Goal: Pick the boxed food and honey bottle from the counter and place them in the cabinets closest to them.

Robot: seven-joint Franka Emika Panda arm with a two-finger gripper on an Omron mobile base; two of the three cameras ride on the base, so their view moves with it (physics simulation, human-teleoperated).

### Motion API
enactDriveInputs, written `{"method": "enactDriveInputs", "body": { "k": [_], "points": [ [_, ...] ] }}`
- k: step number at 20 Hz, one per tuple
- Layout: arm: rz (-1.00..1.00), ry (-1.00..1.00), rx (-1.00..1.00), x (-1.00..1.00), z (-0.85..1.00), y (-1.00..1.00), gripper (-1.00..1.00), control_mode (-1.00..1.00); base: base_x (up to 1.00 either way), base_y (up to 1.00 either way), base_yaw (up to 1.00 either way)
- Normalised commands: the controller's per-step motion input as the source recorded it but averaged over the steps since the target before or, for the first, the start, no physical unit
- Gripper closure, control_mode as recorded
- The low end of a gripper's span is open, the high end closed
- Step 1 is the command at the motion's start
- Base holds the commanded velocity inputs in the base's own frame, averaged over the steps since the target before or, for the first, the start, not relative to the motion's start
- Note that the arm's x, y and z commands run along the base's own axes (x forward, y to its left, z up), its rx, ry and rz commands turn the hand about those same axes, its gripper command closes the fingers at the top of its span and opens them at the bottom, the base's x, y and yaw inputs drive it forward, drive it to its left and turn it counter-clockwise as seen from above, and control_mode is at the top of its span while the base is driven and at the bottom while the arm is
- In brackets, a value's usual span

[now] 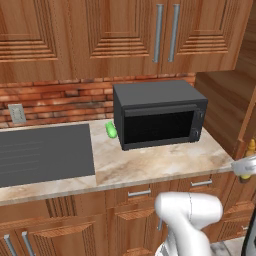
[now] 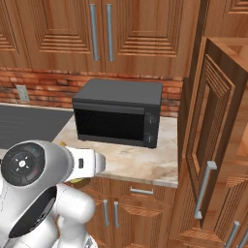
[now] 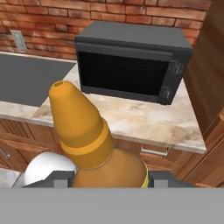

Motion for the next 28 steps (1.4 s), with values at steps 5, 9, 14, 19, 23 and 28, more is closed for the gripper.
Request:
{"method": "enactDriveInputs", "body": {
  "k": [5, 9, 14, 19, 23, 28],
  "points": [
    [0.0, 0.0, 0.0, 0.0, 0.0, 0.0, 1.0, -1.0, 0.0, 0.0, 0.0],
    [0.0, 0.0, 0.0, 0.0, 0.0, 0.0, 1.0, 1.0, -0.01, 0.0, 0.0],
    [0.0, 0.0, 0.0, 0.0, 0.0, 0.0, 1.0, 1.0, -0.4, -0.06, 0.0],
    [0.0, 0.0, 0.0, 0.0, 0.0, 0.0, 1.0, 1.0, -0.63, -0.14, 0.0],
    [0.0, 0.0, 0.0, 0.0, 0.0, 0.0, 1.0, 1.0, -0.66, -0.14, 0.0],
    [0.0, 0.0, 0.0, 0.0, 0.0, 0.0, 1.0, 1.0, -0.53, -0.07, 0.0]
  ]
}}
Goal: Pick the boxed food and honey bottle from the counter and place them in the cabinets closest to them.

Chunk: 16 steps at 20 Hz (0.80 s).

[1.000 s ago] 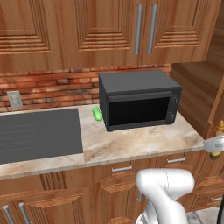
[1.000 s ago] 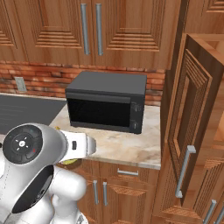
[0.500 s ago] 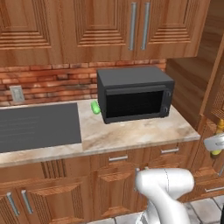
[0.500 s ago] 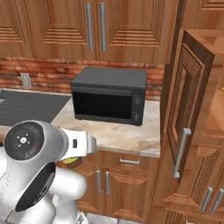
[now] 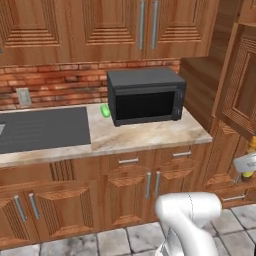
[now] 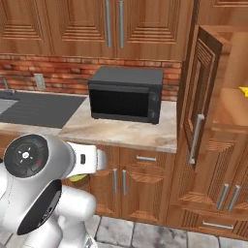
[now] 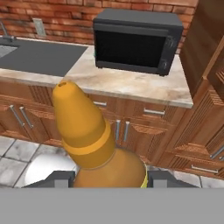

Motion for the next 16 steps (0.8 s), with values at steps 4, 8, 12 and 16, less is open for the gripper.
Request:
{"method": "enactDriveInputs", "body": {
  "k": [4, 8, 12, 16],
  "points": [
    [0.0, 0.0, 0.0, 0.0, 0.0, 0.0, 1.0, 1.0, -0.42, -0.16, 0.0],
    [0.0, 0.0, 0.0, 0.0, 0.0, 0.0, 1.0, 1.0, -0.34, -0.39, -0.01],
    [0.0, 0.0, 0.0, 0.0, 0.0, 0.0, 1.0, 1.0, -0.25, -0.49, -0.03],
    [0.0, 0.0, 0.0, 0.0, 0.0, 0.0, 1.0, 1.0, -0.15, -0.55, -0.03]
  ]
}}
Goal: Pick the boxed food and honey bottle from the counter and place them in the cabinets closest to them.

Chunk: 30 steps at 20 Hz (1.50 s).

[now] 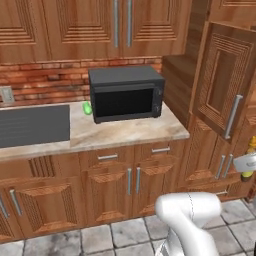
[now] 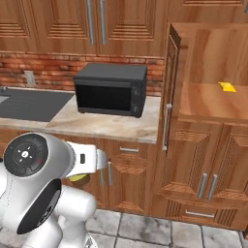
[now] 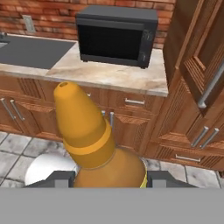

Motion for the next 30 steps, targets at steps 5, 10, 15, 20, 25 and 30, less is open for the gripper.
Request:
{"method": "enactDriveInputs", "body": {
  "k": [5, 10, 15, 20, 25, 30],
  "points": [
    [0.0, 0.0, 0.0, 0.0, 0.0, 0.0, 1.0, 1.0, -0.12, -0.59, -0.02],
    [0.0, 0.0, 0.0, 0.0, 0.0, 0.0, 1.0, 1.0, -0.08, -0.61, 0.0],
    [0.0, 0.0, 0.0, 0.0, 0.0, 0.0, 1.0, 1.0, -0.09, -0.67, 0.0],
    [0.0, 0.0, 0.0, 0.0, 0.0, 0.0, 1.0, 1.0, -0.08, -0.65, 0.0],
    [0.0, 0.0, 0.0, 0.0, 0.0, 0.0, 1.0, 1.0, -0.08, -0.61, 0.0],
    [0.0, 0.0, 0.0, 0.0, 0.0, 0.0, 1.0, 1.0, -0.1, -0.37, 0.0]
  ]
}}
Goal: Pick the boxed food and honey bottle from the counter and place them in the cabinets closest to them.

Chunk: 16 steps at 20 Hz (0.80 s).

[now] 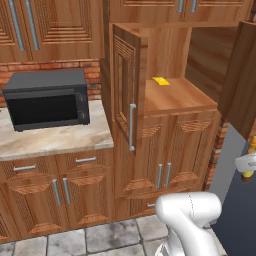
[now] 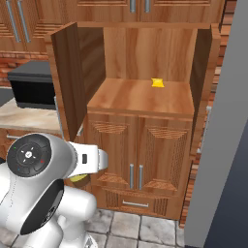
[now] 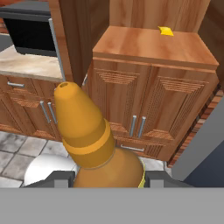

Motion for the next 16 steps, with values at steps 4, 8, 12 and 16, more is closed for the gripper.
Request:
{"method": "enactDriveInputs", "body": {
  "k": [4, 8, 12, 16],
  "points": [
    [0.0, 0.0, 0.0, 0.0, 0.0, 0.0, 1.0, 1.0, 0.0, 0.0, 0.0],
    [0.0, 0.0, 0.0, 0.0, 0.0, 0.0, 1.0, 1.0, 0.09, 0.0, 0.0],
    [0.0, 0.0, 0.0, 0.0, 0.0, 0.0, 1.0, 1.0, 0.3, -0.05, 0.0],
    [0.0, 0.0, 0.0, 0.0, 0.0, 0.0, 1.0, 1.0, 0.39, -0.1, 0.0]
  ]
}}
